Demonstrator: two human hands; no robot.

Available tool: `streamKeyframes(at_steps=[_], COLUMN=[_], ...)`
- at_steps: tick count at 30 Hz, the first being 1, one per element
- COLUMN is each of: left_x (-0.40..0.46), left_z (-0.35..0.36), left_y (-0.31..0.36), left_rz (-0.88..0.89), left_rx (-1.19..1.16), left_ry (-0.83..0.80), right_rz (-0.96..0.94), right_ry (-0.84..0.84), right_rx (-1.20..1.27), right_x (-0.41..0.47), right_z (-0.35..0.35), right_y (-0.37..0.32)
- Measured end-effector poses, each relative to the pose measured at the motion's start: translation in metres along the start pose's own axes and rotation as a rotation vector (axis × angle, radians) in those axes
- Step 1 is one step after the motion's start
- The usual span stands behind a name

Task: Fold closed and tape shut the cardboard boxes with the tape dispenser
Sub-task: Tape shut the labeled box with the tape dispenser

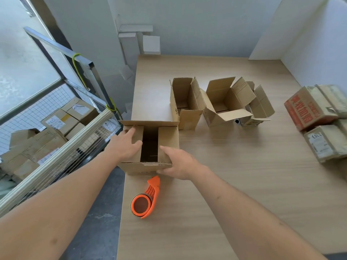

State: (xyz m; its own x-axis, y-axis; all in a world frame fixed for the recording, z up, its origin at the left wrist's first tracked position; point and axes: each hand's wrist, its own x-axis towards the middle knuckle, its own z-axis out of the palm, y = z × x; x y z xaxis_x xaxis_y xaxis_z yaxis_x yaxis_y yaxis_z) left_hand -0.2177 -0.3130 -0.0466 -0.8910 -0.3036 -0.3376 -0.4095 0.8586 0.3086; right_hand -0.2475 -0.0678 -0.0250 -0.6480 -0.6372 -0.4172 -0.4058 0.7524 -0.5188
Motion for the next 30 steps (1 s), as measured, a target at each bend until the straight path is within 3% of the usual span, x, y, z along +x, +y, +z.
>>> streamKeyframes(at_steps=[5,8,14,19,26,30], left_x=[-0.003,-0.01,-0.008,-0.011,-0.008,-0.012], left_z=[-0.015,-0.021,-0.016,-0.003,0.012,0.021], left_y=[0.0,-0.001,-0.013,-0.02,0.01,0.032], left_rz=[-0.148,-0.056,-0.026,0.076,0.147,0.18], left_rx=[-0.276,-0.382,-0.273,-0.153,-0.117,-0.096], left_ry=[0.148,0.236,-0.023,-0.092,-0.033,-0.057], right_rz=[0.155,0.296,0.438,0.49,0.233,0.305], right_ry=[0.129,0.279,0.47,0.438,0.343,0.263], right_rx=[0.097,0.222,0.147,0.079,-0.2,-0.154], right_x=[0.014,0.019,0.026,0.031,0.032,0.025], right_z=[0.001,0.0,0.014,0.019,0.014,0.013], right_y=[0.0,0.003,0.0,0.006,0.015,0.021])
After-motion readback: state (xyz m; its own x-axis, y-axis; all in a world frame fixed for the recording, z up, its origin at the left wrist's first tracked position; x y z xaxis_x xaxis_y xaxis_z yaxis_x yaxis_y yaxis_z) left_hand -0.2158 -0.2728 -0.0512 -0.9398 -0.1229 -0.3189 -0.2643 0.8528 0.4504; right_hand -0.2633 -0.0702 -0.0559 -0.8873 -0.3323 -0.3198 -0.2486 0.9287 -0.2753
